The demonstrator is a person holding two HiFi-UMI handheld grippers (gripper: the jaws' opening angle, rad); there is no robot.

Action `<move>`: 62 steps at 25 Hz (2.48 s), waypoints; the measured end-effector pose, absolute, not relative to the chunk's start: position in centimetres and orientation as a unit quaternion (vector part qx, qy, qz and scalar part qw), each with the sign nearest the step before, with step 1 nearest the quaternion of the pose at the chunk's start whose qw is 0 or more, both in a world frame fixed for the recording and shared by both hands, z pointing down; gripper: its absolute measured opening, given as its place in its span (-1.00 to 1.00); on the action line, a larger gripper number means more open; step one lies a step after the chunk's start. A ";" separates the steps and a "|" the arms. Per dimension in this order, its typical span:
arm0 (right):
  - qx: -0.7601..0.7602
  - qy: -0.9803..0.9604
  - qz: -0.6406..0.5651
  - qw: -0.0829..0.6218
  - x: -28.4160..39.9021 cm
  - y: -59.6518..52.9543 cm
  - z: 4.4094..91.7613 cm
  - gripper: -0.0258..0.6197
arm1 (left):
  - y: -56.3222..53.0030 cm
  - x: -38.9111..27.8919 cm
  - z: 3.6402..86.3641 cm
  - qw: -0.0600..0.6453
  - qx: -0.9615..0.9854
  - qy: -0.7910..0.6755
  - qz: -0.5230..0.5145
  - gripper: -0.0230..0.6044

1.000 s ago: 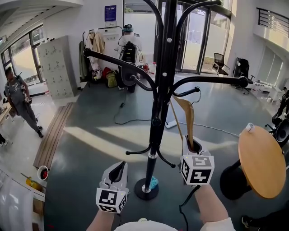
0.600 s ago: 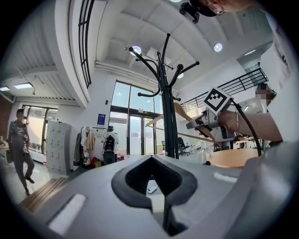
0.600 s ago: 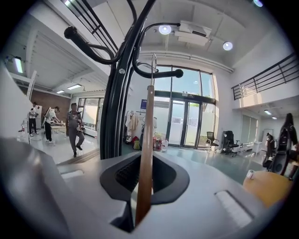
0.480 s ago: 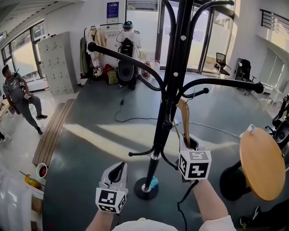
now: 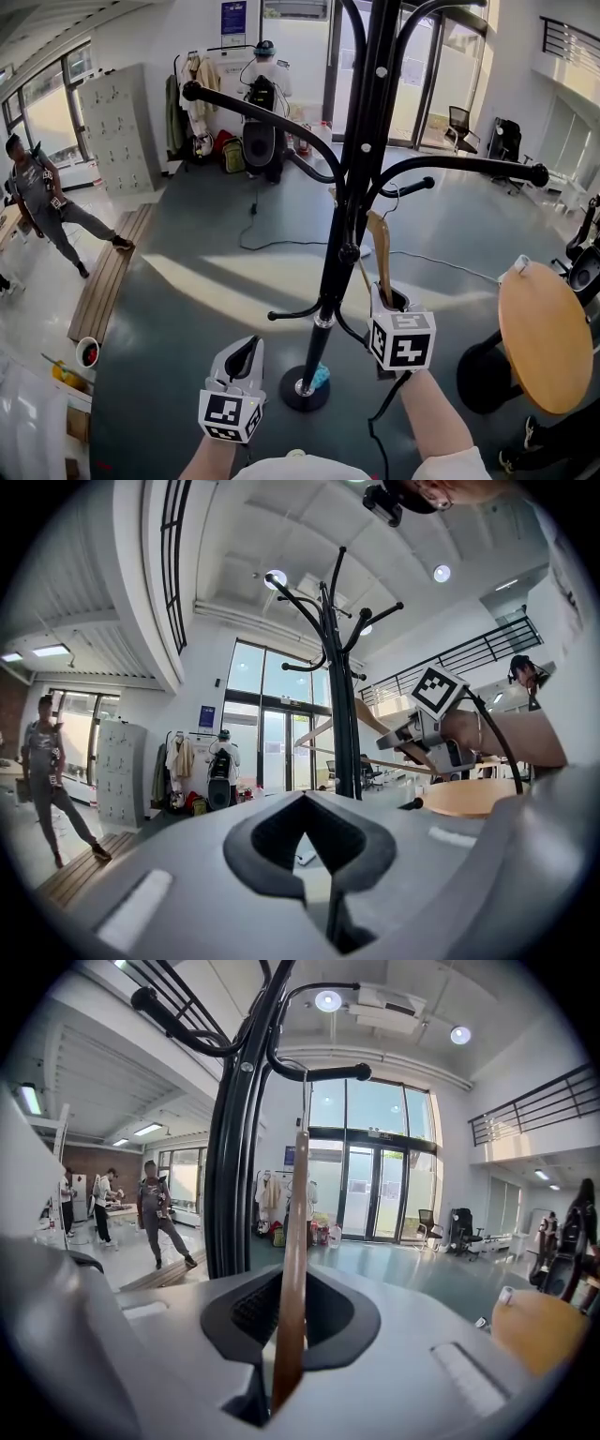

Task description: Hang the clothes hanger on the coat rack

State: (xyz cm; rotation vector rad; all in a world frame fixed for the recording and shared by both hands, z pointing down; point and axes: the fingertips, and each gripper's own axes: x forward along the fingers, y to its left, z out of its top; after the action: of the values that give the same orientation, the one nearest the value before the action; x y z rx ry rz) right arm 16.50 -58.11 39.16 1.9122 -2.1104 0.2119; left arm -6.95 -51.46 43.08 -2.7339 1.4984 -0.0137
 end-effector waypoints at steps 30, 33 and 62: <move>0.653 -0.757 -0.005 0.021 17.0 -48.7 34.0 -0.38 | -45.4 -5.8 42.0 0.013 -0.873 0.488 0.000 -0.93; 0.649 -0.760 -0.012 0.019 17.0 -46.5 33.7 -0.51 | -43.7 -4.9 41.8 0.016 -0.874 0.486 0.001 -0.93; 0.603 -0.791 0.084 0.059 19.3 -25.8 45.8 -0.84 | -24.5 1.4 42.3 0.021 -0.872 0.490 -0.006 -0.93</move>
State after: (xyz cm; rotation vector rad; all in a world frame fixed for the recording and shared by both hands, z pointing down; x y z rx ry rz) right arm 19.25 -25.78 45.83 1.8252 -2.3977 0.2550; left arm 1.43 -24.54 42.26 -2.7027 1.5190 -0.0182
